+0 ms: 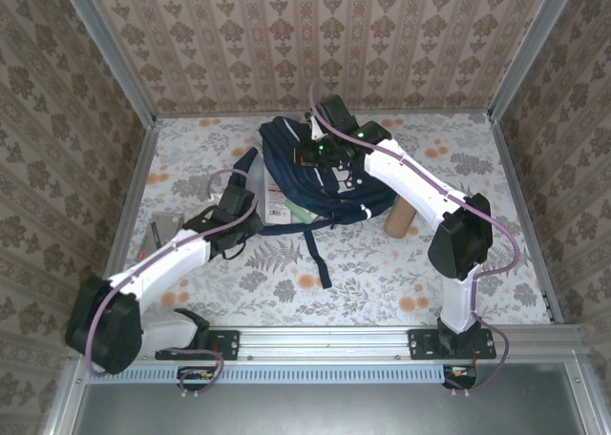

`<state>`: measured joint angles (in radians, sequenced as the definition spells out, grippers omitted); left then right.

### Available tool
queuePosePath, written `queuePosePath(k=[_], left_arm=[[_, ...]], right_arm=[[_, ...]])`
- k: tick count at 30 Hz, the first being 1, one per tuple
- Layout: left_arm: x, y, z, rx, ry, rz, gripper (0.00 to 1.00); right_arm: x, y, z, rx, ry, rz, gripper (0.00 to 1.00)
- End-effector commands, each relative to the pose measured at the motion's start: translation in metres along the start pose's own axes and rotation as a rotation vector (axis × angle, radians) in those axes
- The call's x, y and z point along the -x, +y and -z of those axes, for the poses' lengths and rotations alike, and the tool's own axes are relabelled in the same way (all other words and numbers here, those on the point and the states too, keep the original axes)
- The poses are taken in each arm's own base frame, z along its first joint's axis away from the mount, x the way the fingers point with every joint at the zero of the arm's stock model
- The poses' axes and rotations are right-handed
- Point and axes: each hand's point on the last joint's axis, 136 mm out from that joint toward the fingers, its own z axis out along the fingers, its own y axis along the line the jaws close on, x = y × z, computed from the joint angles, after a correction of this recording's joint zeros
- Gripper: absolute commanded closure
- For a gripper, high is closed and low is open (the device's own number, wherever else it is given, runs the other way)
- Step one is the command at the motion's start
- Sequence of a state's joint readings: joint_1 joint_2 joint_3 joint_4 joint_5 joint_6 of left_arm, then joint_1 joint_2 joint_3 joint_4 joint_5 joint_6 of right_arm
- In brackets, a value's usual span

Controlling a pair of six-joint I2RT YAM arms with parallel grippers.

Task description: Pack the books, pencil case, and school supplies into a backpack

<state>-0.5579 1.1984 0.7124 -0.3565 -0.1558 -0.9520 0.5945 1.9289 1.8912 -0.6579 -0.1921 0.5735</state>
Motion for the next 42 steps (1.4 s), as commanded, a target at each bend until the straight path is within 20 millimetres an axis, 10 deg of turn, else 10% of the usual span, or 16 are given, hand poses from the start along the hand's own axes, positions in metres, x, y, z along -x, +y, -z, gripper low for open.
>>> queuePosePath(k=[1, 3, 7, 18, 32, 42], left_arm=[[-0.007, 0.018, 0.010, 0.045, 0.002, 0.025, 1.00], [-0.009, 0.016, 0.010, 0.036, 0.011, 0.015, 0.71], [-0.009, 0.026, 0.017, 0.086, 0.014, 0.002, 0.65], [0.044, 0.106, 0.053, 0.211, -0.072, 0.112, 0.09], [0.121, 0.214, 0.035, 0.264, -0.123, 0.430, 0.06], [0.121, 0.228, 0.016, 0.223, -0.093, 0.520, 0.05]], right_arm=[[0.026, 0.000, 0.024, 0.003, -0.103, -0.010, 1.00], [0.025, -0.001, 0.024, 0.002, -0.104, -0.012, 1.00], [0.021, -0.001, 0.027, 0.010, -0.094, -0.014, 1.00], [0.011, 0.005, 0.035, 0.042, -0.083, -0.006, 1.00], [0.003, 0.014, 0.034, 0.063, -0.058, 0.012, 1.00], [0.000, 0.011, 0.033, 0.052, -0.046, 0.023, 1.00]])
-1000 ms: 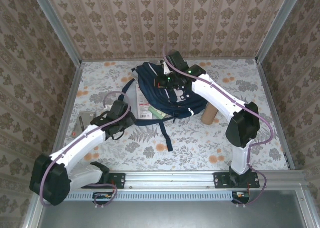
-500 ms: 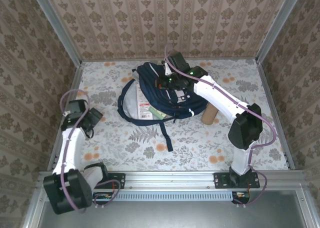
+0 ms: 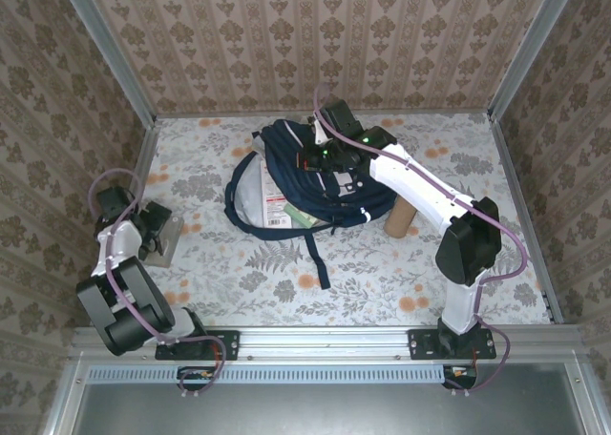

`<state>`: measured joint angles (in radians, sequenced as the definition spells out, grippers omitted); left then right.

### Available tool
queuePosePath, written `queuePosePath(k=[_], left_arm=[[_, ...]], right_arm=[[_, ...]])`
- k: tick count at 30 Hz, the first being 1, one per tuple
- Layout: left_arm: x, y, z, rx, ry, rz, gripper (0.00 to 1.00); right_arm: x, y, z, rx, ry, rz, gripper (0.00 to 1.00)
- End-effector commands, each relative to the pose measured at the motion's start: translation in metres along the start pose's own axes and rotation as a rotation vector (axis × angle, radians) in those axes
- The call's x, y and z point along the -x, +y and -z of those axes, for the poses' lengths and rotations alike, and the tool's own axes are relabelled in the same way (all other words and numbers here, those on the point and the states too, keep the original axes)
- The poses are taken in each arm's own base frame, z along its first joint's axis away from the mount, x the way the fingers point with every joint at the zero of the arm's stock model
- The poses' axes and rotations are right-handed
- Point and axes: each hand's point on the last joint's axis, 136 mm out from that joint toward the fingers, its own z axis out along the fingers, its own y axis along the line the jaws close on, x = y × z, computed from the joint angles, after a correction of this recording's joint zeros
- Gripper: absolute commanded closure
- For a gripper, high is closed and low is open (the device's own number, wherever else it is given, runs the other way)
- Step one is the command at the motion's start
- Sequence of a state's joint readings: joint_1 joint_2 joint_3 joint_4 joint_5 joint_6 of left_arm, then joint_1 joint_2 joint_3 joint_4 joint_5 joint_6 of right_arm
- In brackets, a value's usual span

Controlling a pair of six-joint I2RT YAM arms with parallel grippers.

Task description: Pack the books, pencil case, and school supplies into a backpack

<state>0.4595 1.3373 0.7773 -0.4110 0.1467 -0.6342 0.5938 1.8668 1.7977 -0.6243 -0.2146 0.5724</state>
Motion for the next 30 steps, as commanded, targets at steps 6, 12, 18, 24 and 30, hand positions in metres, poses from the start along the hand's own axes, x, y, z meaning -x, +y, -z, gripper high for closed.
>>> queuePosePath(k=[6, 12, 18, 24, 30], left_arm=[[-0.030, -0.011, -0.005, -0.079, 0.061, 0.027, 0.05], [-0.055, -0.024, 0.008, -0.151, 0.073, 0.061, 0.05], [-0.089, -0.053, 0.022, -0.246, 0.089, 0.033, 0.05], [-0.079, -0.052, 0.044, -0.159, 0.022, -0.153, 0.03], [-0.037, -0.032, 0.056, 0.055, -0.097, -0.383, 0.00]], right_arm=[[0.012, 0.015, 0.019, 0.045, -0.051, 0.015, 1.00], [0.010, 0.018, 0.014, 0.053, -0.044, 0.013, 1.00], [0.010, 0.020, 0.011, 0.058, -0.040, 0.013, 1.00], [0.010, 0.021, 0.014, 0.061, -0.042, 0.016, 1.00], [0.008, 0.020, 0.018, 0.065, -0.049, 0.013, 1.00]])
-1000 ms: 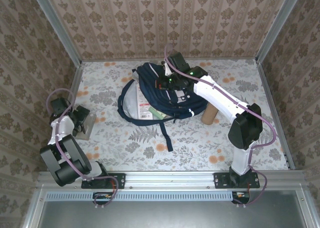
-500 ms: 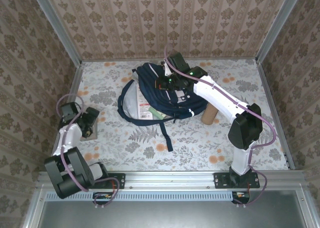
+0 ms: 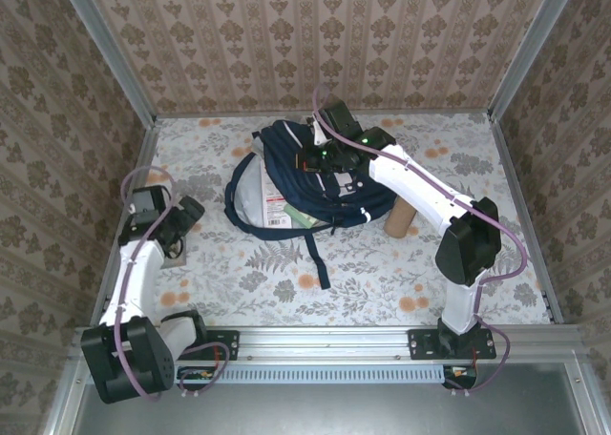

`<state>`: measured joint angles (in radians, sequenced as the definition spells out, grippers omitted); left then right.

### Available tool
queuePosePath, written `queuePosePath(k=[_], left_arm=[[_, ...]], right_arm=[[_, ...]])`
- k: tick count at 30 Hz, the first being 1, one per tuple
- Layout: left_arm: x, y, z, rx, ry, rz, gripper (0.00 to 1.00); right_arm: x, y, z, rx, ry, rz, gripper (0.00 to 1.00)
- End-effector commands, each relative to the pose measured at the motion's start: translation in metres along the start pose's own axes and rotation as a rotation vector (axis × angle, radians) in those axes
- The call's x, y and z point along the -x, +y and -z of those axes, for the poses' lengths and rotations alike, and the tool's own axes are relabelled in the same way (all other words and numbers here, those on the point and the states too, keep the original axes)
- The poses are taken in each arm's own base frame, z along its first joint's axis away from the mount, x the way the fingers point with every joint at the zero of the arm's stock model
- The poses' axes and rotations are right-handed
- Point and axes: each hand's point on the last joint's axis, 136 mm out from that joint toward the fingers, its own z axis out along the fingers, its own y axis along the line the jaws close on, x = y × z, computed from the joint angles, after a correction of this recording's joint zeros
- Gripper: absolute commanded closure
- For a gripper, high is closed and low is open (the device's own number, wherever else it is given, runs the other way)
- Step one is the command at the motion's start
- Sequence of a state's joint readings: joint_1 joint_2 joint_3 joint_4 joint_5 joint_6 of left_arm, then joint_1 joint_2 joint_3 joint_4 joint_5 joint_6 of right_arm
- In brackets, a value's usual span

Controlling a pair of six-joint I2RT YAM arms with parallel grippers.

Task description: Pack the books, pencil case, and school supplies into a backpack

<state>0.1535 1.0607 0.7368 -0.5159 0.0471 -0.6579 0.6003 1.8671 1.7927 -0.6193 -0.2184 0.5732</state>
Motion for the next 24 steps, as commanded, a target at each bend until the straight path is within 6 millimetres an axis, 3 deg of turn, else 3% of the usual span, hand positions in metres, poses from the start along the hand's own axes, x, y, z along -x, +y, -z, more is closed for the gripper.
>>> queuePosePath(k=[1, 5, 12, 18, 24], left_arm=[[0.019, 0.035, 0.004, 0.196, -0.024, -0.145, 0.00], [0.034, 0.067, -0.010, 0.224, -0.012, -0.013, 0.00], [0.050, 0.091, -0.033, 0.242, 0.039, 0.066, 0.00], [0.031, 0.083, -0.059, 0.141, 0.157, 0.140, 0.00], [0.015, 0.059, -0.068, 0.023, 0.222, 0.142, 0.00]], right_arm=[[0.009, 0.018, 0.018, 0.061, -0.052, 0.009, 1.00], [0.007, 0.017, 0.019, 0.062, -0.048, 0.009, 1.00], [0.008, 0.014, 0.023, 0.050, -0.053, 0.025, 1.00], [0.008, 0.014, 0.021, 0.055, -0.053, 0.026, 1.00], [0.010, 0.015, 0.018, 0.060, -0.053, 0.024, 1.00]])
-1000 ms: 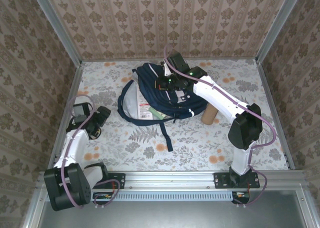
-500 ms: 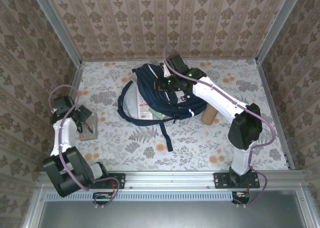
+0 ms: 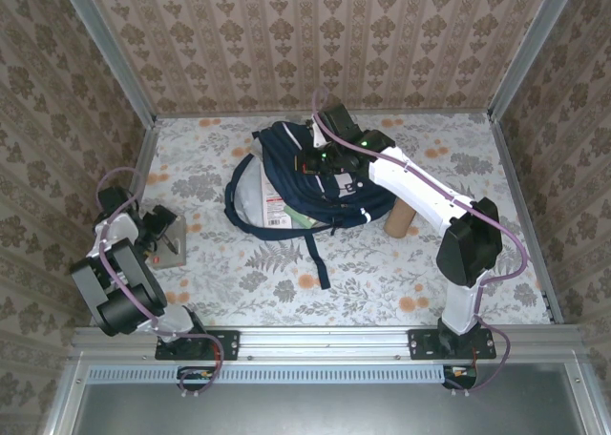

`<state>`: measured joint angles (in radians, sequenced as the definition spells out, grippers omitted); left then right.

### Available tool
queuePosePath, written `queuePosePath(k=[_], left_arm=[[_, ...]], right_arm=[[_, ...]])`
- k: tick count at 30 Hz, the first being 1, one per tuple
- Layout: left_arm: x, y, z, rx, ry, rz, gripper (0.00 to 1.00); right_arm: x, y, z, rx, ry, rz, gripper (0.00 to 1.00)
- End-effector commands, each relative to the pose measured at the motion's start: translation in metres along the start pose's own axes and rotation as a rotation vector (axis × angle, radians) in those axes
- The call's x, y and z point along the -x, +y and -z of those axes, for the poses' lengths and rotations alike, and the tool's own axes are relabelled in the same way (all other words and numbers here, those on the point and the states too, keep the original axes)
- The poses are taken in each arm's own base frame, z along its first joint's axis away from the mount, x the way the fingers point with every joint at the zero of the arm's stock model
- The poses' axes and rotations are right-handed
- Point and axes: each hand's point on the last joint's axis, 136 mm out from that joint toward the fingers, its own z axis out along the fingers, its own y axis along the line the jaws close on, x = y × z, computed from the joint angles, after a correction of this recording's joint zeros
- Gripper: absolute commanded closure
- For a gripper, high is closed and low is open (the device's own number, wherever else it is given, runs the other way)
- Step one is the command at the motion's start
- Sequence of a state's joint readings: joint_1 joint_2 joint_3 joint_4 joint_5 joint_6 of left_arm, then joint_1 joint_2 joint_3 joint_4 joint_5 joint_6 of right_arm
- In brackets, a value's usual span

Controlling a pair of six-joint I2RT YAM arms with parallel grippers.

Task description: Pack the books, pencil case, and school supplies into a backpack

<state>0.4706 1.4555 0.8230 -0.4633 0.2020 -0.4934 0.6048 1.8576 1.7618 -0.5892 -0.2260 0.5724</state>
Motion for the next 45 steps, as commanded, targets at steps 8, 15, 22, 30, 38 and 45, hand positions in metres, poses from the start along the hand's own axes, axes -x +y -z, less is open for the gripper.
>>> queuePosePath(k=[8, 15, 22, 30, 38, 45], left_arm=[[-0.037, -0.032, -0.002, -0.018, 0.080, -0.162, 0.00], [-0.049, -0.035, 0.000, 0.113, 0.101, -0.340, 0.00], [-0.057, -0.029, -0.004, 0.216, 0.123, -0.422, 0.00], [-0.065, -0.027, -0.015, 0.251, 0.164, -0.458, 0.00], [-0.066, -0.033, -0.011, 0.230, 0.150, -0.464, 0.14], [-0.067, -0.060, 0.018, 0.160, 0.091, -0.478, 0.17]], right_arm=[[0.014, 0.015, 0.021, 0.054, -0.057, 0.018, 1.00], [0.012, 0.013, 0.020, 0.059, -0.055, 0.009, 1.00], [0.016, 0.014, 0.022, 0.080, -0.080, 0.003, 1.00], [0.016, 0.012, 0.024, 0.081, -0.084, -0.002, 1.00], [0.016, 0.012, 0.029, 0.082, -0.090, -0.001, 1.00], [0.015, 0.009, 0.031, 0.077, -0.092, -0.004, 1.00]])
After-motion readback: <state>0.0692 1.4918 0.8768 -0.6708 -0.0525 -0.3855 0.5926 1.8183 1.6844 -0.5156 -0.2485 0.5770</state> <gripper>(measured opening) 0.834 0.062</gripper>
